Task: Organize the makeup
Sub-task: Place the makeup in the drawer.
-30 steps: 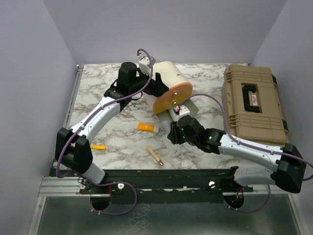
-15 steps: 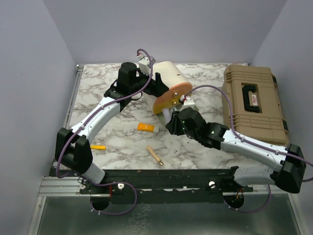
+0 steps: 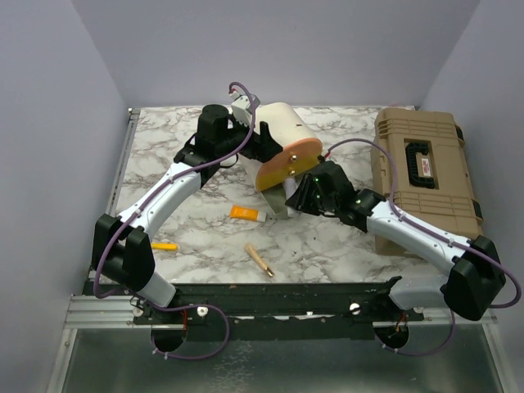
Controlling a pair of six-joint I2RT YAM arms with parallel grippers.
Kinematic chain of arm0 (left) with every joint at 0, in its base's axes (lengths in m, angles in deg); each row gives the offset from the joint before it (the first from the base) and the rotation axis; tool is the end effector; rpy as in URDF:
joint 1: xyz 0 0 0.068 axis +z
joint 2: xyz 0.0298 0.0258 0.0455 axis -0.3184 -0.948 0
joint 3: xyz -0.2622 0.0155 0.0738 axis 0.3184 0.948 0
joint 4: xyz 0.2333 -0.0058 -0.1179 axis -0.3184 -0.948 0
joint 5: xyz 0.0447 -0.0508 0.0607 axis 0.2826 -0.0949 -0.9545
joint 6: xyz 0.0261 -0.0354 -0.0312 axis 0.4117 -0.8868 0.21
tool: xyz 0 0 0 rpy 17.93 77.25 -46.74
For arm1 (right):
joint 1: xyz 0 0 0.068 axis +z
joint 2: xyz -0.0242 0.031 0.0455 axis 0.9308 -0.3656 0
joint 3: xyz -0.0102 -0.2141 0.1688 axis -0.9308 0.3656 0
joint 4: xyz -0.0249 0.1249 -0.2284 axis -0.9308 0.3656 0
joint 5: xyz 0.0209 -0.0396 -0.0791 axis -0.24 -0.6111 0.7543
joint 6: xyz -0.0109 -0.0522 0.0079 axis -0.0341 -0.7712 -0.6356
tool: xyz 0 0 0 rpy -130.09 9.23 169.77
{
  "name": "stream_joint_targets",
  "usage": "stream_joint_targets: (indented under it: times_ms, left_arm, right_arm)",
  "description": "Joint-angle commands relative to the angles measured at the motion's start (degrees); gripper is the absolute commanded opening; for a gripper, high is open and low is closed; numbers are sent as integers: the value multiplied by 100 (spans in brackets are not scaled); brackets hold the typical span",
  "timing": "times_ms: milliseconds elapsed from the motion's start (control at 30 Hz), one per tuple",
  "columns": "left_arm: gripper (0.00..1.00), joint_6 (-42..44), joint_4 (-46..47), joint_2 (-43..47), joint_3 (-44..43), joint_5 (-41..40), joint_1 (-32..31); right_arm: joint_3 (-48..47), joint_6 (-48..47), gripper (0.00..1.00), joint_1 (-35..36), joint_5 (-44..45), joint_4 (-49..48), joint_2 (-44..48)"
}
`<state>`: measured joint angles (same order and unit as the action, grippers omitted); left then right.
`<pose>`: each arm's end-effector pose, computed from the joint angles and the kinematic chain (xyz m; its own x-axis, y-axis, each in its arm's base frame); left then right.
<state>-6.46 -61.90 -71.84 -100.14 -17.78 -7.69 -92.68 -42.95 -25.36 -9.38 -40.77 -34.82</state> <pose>0.3199 -0.1760 0.3497 -0.4464 -0.0354 -0.8941 0.6975 0.6122 -0.3725 0.2089 0.1918 0.2664 -0.7839 0.2593 -0.5641 -0.0894 0.8520 0.5158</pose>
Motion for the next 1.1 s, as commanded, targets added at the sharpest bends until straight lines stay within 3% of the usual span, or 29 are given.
stream_joint_targets:
  times_ms: [0, 267, 467, 667, 1067]
  left_arm:
    - [79, -68, -323, 117, 161, -61, -17]
    - [79, -72, -316, 100, 144, -61, -19]
    - [79, -82, -300, 78, 126, -50, -19]
    - [79, -101, -287, 87, 150, -39, -22]
    - [79, -152, -240, 94, 172, -28, -19]
  right_arm:
    - [-314, 484, 5, -352, -546, 278, -41]
    - [-732, 832, 3, -738, -1271, 581, -623]
    - [-1281, 851, 3, -743, -1423, 1282, -1374]
    - [-1594, 777, 3, -747, -1441, 1340, -1662]
    - [-1629, 666, 15, -755, -964, 933, -1846]
